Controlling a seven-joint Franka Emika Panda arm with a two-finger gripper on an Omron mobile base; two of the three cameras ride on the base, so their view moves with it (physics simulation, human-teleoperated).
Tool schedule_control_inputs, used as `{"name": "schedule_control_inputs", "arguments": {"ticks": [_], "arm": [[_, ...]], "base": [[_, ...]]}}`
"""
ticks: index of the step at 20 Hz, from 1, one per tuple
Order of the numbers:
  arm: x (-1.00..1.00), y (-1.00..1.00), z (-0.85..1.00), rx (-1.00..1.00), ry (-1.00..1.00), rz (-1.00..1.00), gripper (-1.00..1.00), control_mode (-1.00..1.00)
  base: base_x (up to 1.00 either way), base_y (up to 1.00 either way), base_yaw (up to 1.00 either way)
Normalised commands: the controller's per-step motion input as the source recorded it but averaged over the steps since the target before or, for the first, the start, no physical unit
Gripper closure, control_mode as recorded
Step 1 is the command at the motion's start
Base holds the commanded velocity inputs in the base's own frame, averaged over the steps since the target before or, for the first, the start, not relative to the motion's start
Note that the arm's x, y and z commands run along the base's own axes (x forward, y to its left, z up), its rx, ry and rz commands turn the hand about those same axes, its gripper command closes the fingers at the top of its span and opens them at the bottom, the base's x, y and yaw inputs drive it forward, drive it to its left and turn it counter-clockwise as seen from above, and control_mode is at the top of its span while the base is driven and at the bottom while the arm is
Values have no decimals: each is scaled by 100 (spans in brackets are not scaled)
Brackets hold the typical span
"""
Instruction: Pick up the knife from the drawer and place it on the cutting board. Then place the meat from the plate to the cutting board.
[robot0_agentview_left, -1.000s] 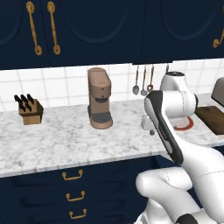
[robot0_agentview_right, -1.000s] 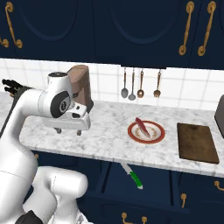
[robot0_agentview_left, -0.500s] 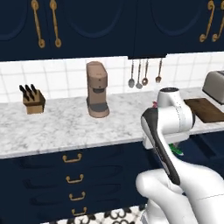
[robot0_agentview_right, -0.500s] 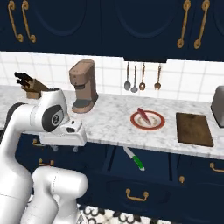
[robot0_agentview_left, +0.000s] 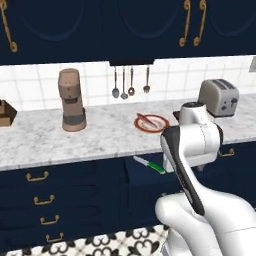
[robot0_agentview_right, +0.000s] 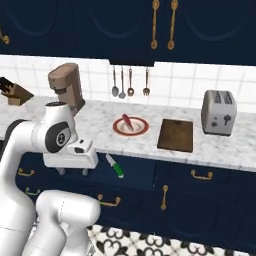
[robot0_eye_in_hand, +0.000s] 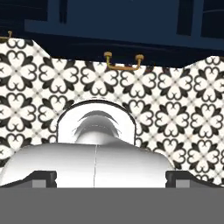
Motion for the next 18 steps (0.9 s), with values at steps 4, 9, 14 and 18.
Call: {"name": "schedule_control_inputs", "arguments": {"ticks": [4, 9, 14, 18], "arm": [[0, 0, 0, 0, 0, 0, -100, 100], [0, 0, 0, 0, 0, 0, -100, 100], [0, 0, 0, 0, 0, 0, -100, 100], [0, 0, 0, 0, 0, 0, -100, 100]], "base": [[0, -100, 6], [17, -87, 14], [39, -58, 31], [35, -62, 43]]}}
